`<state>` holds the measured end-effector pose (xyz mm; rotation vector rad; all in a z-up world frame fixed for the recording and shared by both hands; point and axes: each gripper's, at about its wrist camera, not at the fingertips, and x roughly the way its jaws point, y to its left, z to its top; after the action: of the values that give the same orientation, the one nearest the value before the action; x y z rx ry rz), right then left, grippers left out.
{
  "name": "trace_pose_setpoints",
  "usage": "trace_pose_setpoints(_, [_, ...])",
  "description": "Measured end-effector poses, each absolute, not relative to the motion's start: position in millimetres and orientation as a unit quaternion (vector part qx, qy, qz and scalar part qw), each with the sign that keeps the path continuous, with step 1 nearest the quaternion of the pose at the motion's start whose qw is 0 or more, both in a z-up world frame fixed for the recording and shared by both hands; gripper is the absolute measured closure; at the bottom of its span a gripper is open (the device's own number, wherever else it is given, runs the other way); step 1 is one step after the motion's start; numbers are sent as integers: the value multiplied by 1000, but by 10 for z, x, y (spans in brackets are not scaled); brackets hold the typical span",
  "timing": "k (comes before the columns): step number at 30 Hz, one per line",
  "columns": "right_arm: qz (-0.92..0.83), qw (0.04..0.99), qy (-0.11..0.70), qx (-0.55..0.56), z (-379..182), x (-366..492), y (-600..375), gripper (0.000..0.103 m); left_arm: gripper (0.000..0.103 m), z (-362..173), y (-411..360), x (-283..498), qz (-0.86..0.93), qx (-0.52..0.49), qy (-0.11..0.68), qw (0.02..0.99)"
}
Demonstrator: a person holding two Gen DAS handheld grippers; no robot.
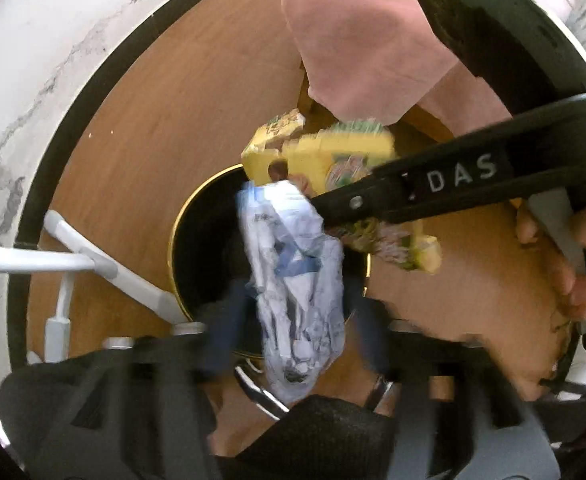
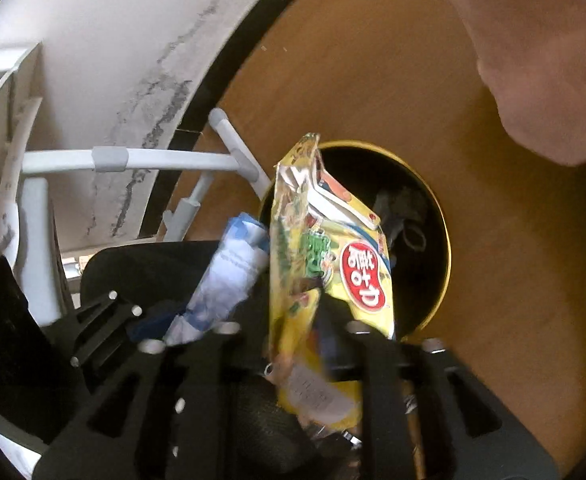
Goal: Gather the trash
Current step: 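Swing both tools back toward the desk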
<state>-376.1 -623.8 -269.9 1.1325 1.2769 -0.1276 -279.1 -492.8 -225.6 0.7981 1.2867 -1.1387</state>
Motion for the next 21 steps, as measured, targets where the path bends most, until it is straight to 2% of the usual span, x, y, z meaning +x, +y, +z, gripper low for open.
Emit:
trace_pose_setpoints(1, [-58, 653, 564, 503, -2683, -3754, -6268, 17, 15, -2217, -4921, -2783, -486, 333, 542, 600])
trace_pose_setpoints(7, [-147, 690, 543, 455, -2289, -3939, -6483, 16, 12, -2049, -4957, -2897, -504, 332, 516, 608])
trace_pose_setpoints(10, [-285, 720, 535, 337, -1765, -4150, -6640, 16, 12, -1736, -5013, -3200, -552, 328, 486, 593])
trace_pose_setpoints(13, [-410, 716, 510, 241, -1283, -4368, -6716, 11, 9, -1184, -5033, -3506, -616, 309, 428, 584])
trace_pose_setpoints(17, [-550, 717, 413, 115, -504, -4760, -6593, 7, 7, -214, -4772, -3604, -669, 268, 344, 601])
trace_pose_setpoints(19, [-560, 736, 361, 118, -207, -4865, -6463, 7, 7, 102, -4563, -3472, -670, 256, 318, 620])
trace_pose_setpoints(21, [-545, 750, 342, 153, -40, -4846, -6398, 7, 7, 472, -4184, -3209, -654, 247, 280, 658])
